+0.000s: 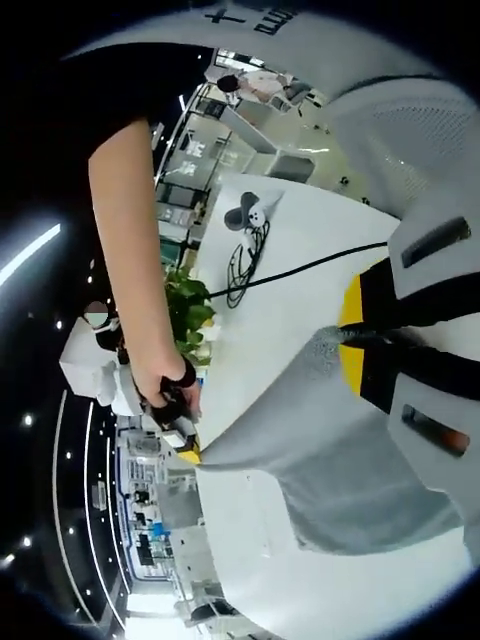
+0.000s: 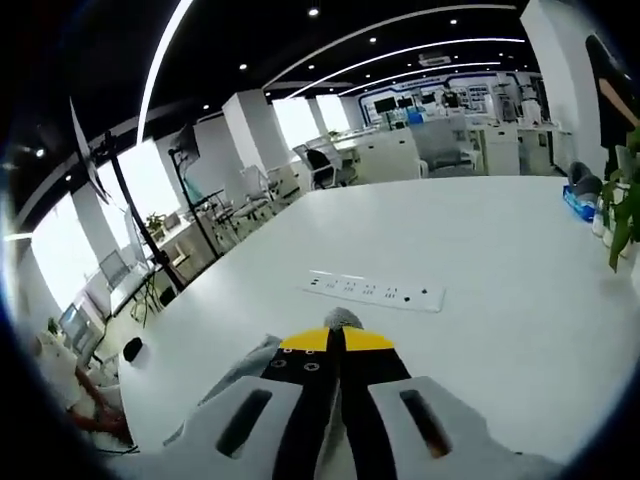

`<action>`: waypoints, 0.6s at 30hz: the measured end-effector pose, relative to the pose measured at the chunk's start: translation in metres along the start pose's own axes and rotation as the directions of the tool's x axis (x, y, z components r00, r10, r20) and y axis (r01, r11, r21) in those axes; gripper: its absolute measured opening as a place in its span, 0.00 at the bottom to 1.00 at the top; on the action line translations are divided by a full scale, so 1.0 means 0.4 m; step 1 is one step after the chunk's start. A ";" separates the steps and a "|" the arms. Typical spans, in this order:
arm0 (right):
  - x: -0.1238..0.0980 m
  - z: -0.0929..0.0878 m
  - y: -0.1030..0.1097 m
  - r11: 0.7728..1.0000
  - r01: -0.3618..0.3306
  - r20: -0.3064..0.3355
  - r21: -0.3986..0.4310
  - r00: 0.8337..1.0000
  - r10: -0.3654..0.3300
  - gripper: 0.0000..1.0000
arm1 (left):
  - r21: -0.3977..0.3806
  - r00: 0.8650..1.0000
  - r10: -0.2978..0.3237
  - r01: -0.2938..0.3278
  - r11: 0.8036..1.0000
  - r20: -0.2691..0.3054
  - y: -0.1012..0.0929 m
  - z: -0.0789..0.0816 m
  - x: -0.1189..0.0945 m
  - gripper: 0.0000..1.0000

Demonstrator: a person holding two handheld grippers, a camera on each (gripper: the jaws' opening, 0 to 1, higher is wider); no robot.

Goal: Fold the towel on the table until its edges align and the towel forms a compact rectangular stack.

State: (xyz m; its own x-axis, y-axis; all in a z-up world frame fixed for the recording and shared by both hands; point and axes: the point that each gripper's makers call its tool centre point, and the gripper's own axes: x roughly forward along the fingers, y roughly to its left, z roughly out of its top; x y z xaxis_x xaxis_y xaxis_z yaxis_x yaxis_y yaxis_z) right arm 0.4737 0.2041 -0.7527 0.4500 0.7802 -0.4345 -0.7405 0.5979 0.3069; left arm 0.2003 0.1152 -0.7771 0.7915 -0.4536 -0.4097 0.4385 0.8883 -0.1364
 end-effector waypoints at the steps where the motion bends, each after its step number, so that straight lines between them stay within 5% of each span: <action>1: 0.003 0.001 0.005 1.000 -0.002 0.001 0.007 1.000 0.002 0.00 | -0.004 1.000 0.004 -0.004 1.000 0.003 0.007 0.000 -0.009 0.04; 18: 0.072 0.016 0.127 0.999 -0.042 -0.004 -0.020 0.999 0.042 0.00 | -0.077 0.993 0.115 -0.113 0.991 0.011 0.131 -0.038 -0.130 0.04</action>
State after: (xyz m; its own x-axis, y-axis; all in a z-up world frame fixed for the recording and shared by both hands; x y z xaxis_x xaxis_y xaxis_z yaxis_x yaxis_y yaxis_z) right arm 0.4523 0.2580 -0.7443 0.4161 0.8041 -0.4246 -0.7686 0.5605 0.3084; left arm 0.1755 0.1866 -0.7768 0.8410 -0.3495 -0.4130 0.3119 0.9369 -0.1578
